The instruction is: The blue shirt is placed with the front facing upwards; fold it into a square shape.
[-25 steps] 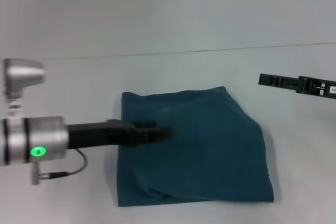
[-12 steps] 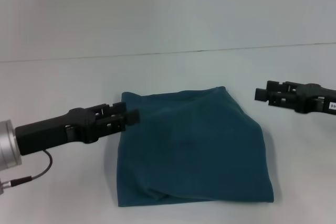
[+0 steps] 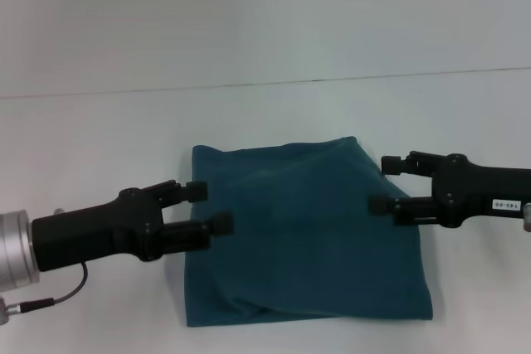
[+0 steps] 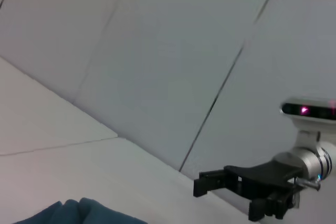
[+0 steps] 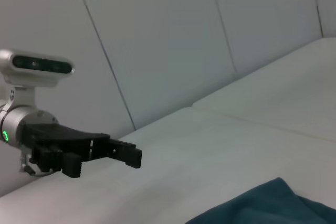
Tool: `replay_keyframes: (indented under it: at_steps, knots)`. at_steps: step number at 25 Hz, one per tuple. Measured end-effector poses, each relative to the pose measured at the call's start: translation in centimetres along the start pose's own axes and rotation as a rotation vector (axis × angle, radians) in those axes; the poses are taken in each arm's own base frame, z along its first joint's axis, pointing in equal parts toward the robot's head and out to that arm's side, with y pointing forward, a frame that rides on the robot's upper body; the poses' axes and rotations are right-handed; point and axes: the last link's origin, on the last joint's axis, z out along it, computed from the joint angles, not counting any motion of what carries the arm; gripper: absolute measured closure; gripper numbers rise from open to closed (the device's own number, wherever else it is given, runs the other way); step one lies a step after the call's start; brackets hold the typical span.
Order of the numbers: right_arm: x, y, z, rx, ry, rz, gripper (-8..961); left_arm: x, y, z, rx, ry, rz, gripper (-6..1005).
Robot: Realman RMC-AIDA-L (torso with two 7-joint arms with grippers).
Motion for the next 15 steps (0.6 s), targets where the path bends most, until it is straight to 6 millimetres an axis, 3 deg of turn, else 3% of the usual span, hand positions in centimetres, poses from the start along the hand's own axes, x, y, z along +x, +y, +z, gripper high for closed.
replay_keyframes:
  at_steps: [4, 15]
  knots:
    - [-0.16, -0.09, 0.20, 0.000, 0.004, -0.005, 11, -0.09, -0.01, 0.02, 0.001, -0.003, 0.041, 108]
    - [-0.41, -0.03, 0.71, -0.015, 0.056, -0.035, 21, -0.13, 0.01, 0.21, -0.005, -0.022, 0.056, 122]
